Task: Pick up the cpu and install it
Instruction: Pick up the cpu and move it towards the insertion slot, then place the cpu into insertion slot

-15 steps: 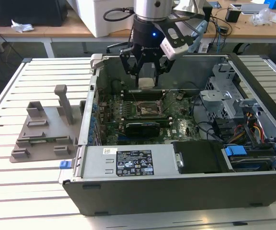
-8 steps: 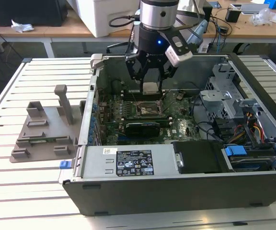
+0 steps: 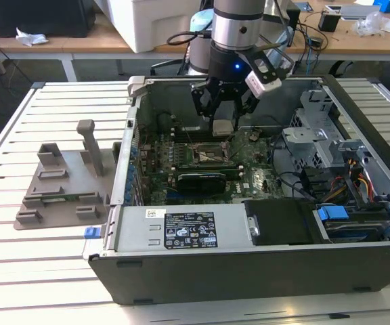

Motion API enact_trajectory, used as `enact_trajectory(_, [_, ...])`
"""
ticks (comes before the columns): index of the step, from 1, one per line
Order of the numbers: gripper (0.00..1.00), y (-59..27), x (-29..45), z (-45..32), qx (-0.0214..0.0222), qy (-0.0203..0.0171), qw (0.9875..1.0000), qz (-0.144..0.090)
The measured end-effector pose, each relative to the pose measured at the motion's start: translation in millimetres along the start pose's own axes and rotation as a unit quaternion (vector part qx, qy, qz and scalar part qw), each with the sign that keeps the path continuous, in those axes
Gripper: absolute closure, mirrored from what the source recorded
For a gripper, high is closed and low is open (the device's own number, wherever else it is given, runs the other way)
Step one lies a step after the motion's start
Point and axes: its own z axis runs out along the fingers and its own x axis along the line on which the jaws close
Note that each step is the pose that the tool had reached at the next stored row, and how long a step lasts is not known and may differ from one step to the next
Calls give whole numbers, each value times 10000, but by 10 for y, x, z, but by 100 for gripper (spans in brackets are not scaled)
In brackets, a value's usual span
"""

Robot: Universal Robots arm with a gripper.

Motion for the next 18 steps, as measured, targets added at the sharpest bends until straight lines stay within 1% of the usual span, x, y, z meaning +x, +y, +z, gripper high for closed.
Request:
enact_trajectory(6, [45,2,-46,16,38,4,10000,17])
enact_trajectory(7, [45,2,-46,17,40,9,9998,211])
enact_trajectory(9, [45,2,-46,17,37,13,9994,346])
enact_trajectory(10, [45,2,-47,18,33,15,9989,458])
enact_trajectory(12, [45,2,-47,18,30,19,9982,596])
enact_trajectory(13, [45,2,-46,18,27,23,9974,718])
enact_trajectory(14, [45,2,-46,19,23,27,9961,887])
enact_trajectory(16, [45,2,-46,19,14,37,9923,1236])
enact_trajectory(18, [45,2,-47,20,10,41,9900,1410])
